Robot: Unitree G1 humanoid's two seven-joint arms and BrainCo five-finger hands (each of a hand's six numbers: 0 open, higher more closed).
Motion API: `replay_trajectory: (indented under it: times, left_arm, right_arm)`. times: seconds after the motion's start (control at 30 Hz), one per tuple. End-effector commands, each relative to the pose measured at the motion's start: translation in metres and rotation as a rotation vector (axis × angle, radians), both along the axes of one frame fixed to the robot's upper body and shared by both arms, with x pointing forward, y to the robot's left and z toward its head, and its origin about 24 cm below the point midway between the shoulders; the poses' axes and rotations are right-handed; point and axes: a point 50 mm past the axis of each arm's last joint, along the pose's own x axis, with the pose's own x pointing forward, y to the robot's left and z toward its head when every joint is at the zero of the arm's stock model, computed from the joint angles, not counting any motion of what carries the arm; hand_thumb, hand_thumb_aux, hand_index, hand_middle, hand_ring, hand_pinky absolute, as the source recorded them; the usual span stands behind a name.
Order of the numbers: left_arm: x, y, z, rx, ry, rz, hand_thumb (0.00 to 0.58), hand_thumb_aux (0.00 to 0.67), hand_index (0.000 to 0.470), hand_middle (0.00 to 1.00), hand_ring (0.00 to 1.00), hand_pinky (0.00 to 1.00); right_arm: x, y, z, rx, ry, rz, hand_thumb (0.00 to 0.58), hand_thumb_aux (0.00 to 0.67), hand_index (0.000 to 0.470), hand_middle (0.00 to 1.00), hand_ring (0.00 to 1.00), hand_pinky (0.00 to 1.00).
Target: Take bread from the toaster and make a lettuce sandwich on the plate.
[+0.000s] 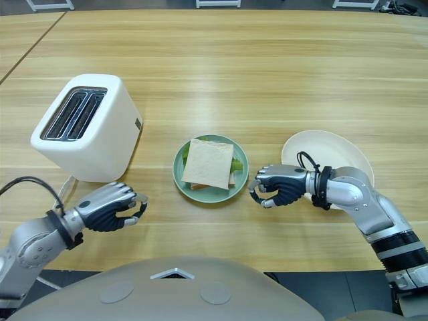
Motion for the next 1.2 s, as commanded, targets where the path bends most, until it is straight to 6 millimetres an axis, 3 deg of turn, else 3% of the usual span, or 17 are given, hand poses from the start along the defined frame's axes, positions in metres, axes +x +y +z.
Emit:
replay_trajectory:
  times: [0.03,0.5,0.83,1.2]
  left_arm:
    - [0.004,-0.006,-0.013,0.038,0.071,-0.056,0.58,0.67,0.47,1.0,1.0,1.0]
    - [0.027,-0.034,-0.035,-0.009,0.093,-0.149,0.58,0.67,0.47,1.0,1.0,1.0]
    - [0.036,-0.048,-0.043,-0.06,0.084,-0.167,0.58,0.67,0.47,1.0,1.0,1.0]
    - [0.037,-0.038,-0.033,-0.063,0.05,-0.14,0.58,0.67,0.47,1.0,1.0,1.0]
  right_arm:
    - [-0.004,0.005,-0.011,-0.01,0.026,0.004,0.58,0.67,0.47,1.0,1.0,1.0]
    - [-0.003,0.03,-0.043,-0.008,0.015,0.032,0.58,0.67,0.47,0.99,0.99,0.99]
    - [0.009,0.032,-0.046,-0.037,-0.032,0.013,0.58,0.67,0.47,0.99,0.99,0.99]
    - [0.009,0.029,-0.032,0.008,-0.042,0.014,0.58,0.67,0.47,0.99,0.99,0.99]
